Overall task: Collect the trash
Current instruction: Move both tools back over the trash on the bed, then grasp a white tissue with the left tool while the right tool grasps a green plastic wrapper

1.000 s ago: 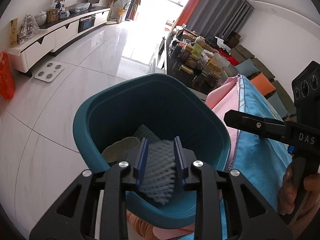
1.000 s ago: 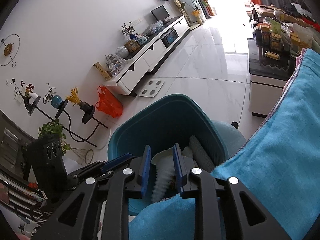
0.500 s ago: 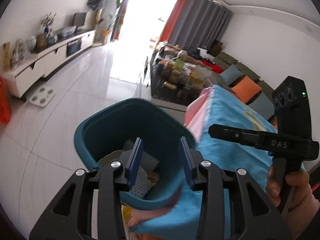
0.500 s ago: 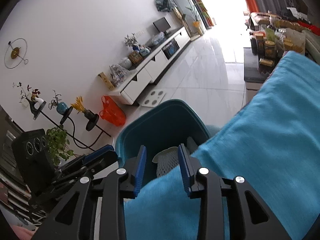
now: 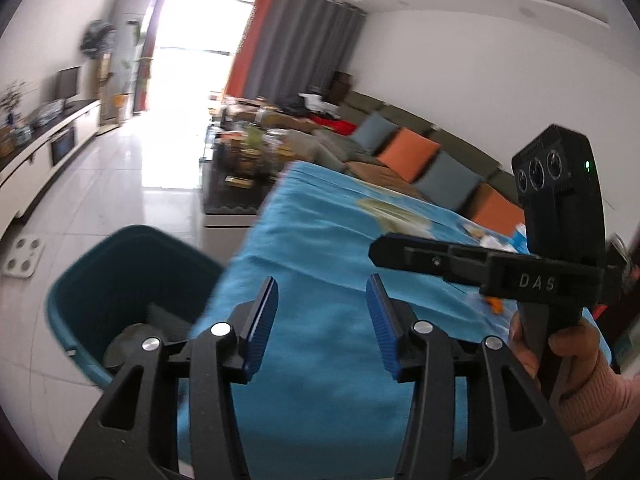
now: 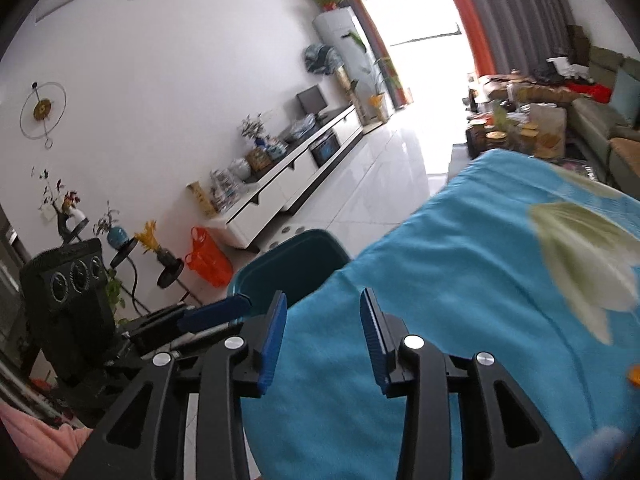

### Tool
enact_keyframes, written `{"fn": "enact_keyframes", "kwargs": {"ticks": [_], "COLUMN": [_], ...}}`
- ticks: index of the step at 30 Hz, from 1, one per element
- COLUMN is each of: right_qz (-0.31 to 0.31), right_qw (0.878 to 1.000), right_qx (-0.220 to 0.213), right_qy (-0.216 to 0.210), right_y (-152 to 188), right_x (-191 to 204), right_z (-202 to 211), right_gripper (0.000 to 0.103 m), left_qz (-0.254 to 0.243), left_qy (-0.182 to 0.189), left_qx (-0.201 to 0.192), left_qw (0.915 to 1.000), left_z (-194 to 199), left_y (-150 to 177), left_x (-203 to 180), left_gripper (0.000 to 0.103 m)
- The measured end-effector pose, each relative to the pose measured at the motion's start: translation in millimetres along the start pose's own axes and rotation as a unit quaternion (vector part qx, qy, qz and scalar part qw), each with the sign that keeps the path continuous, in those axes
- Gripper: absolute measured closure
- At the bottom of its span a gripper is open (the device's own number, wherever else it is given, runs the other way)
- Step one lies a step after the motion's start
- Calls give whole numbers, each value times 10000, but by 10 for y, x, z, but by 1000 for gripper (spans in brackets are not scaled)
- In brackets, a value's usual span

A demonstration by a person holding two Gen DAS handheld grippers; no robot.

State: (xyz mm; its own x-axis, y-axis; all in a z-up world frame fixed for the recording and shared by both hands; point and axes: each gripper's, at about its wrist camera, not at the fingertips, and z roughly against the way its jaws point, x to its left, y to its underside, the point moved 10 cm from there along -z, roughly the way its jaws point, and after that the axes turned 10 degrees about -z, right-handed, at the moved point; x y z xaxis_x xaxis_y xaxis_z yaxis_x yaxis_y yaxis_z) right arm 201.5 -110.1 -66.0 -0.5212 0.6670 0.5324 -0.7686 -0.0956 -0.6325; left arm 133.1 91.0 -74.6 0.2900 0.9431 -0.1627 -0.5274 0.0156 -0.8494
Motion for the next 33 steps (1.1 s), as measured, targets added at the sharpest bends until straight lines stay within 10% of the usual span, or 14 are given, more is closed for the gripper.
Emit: {"fn": "enact_keyframes", "kwargs": {"ticks": [15,33], "right_qz": [-749,-1632], "right_qw": [9873,9605], "right_qx": [-933,-1523], "right_qy": [1046,1664], "right_y": [173,478], "right_x": [-1125,-2111], "right_z": [1266,2016], "right_gripper": [67,67], "left_qz": [-858,-1453], "left_qy": [1157,1635], "left_qx": [422,878], "left_qw": [9887,9718], "left_z": [-635,-1269], "left_y": [-3,-109], "left_x": [-1311,-2164], "left_gripper": [57,58]}}
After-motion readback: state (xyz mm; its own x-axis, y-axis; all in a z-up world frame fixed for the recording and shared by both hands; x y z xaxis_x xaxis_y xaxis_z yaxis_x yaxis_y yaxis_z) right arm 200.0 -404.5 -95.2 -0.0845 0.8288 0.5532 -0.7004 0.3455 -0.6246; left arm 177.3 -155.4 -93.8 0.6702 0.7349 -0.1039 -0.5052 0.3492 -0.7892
